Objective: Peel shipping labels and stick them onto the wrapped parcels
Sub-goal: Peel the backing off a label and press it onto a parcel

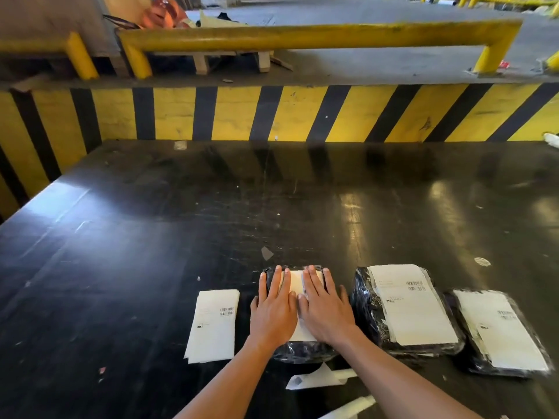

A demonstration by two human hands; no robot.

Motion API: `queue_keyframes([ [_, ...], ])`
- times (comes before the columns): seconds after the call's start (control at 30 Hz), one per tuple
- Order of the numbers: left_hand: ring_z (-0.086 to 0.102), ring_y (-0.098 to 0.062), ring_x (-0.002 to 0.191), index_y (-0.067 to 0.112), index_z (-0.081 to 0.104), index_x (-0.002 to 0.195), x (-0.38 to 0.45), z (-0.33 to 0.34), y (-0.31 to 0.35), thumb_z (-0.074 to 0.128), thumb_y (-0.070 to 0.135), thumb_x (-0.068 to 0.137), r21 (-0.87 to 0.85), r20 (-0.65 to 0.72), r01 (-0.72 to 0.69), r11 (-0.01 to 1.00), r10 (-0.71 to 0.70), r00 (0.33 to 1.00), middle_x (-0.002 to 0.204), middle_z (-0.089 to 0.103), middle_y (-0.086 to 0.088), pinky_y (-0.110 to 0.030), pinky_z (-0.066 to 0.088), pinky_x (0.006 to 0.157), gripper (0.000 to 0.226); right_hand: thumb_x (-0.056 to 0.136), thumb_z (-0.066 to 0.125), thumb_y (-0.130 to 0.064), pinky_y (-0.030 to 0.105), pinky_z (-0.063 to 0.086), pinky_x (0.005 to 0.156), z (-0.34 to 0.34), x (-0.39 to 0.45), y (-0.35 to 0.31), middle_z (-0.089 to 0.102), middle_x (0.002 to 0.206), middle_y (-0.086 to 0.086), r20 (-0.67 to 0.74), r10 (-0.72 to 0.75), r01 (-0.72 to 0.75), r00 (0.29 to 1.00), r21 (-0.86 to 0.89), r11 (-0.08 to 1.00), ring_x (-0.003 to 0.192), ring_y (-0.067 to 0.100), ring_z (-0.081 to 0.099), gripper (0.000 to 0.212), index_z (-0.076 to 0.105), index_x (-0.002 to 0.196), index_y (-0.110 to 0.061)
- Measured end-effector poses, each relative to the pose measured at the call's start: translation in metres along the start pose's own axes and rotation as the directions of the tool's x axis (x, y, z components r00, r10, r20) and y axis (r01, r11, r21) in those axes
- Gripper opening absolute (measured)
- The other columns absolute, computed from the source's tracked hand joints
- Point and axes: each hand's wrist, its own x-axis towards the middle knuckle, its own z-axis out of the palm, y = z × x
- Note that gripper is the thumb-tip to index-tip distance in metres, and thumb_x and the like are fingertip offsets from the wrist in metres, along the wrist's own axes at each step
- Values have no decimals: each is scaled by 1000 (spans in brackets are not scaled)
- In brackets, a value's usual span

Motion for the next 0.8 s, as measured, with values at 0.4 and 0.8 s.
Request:
queue_keyframes([
  [0.4, -15, -34, 151, 39, -11, 153, 2, 5, 1, 10, 51, 102, -45, -12, 22, 999, -22, 1000, 165, -14, 12, -60, 13, 118, 57, 103, 16, -49, 49, 12, 119, 38, -77, 26, -6, 165, -7, -132, -112, 98, 985, -111, 989, 152, 23, -11, 61, 3, 158, -27],
  [0.8, -20, -35, 150, 34, -7, 155, 8, -6, -1, 12, 47, 103, 55, 42, -26, 998, 24, 999, 165, -13, 8, -62, 4, 119, 57, 104, 27, -34, 38, 28, 120, 18, -65, 30, 36, 155, -1, -241, -231, 270, 943, 140, 953, 145, 13, 26, 50, 36, 150, -18],
])
